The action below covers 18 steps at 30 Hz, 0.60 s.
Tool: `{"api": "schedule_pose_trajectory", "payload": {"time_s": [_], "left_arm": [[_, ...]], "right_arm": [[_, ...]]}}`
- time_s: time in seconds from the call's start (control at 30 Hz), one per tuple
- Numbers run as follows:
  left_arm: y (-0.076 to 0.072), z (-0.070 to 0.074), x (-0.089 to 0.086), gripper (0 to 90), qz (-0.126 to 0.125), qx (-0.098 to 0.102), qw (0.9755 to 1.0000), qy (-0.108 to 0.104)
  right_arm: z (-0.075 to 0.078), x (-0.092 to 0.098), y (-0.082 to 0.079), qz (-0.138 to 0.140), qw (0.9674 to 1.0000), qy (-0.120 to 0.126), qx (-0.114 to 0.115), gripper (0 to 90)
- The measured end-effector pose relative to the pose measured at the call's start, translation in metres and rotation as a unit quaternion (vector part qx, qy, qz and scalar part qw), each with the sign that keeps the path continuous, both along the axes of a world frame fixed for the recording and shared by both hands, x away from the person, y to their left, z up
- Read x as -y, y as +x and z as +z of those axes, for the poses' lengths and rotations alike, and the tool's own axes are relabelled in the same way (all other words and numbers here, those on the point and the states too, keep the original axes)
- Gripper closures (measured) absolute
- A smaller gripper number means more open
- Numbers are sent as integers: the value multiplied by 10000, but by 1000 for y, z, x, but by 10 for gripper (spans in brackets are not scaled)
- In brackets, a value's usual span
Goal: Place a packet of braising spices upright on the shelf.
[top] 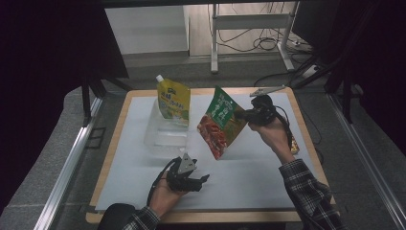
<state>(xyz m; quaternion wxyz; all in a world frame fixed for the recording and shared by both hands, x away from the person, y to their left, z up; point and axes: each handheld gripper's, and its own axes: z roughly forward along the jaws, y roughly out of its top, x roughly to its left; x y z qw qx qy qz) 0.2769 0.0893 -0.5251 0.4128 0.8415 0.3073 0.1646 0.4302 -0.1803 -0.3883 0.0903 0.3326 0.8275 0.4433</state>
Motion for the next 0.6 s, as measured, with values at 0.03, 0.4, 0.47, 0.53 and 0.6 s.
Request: {"api": "schedule_pose_trajectory", "payload": {"time_s": [0.03, 0.4, 0.47, 0.53, 0.6], "left_arm": [[-1, 0, -1, 251, -12, -5, 10000, 1], [-9, 1, -15, 138, 188, -172, 9994, -217], [-10, 0, -17, 112, 251, -201, 9993, -190], [-11, 0, -19, 99, 254, -243, 9991, -226], [-12, 1, -19, 85, 255, -237, 9991, -258]], "right_arm": [[2, -2, -1, 28, 10000, -2, 28, 887], [19, -15, -4, 234, 9996, -38, 162, 888], [22, -17, -3, 273, 9995, -18, 159, 888], [24, -17, -3, 297, 9994, 4, 149, 888], [27, -18, -3, 310, 9993, -15, 207, 888]]}}
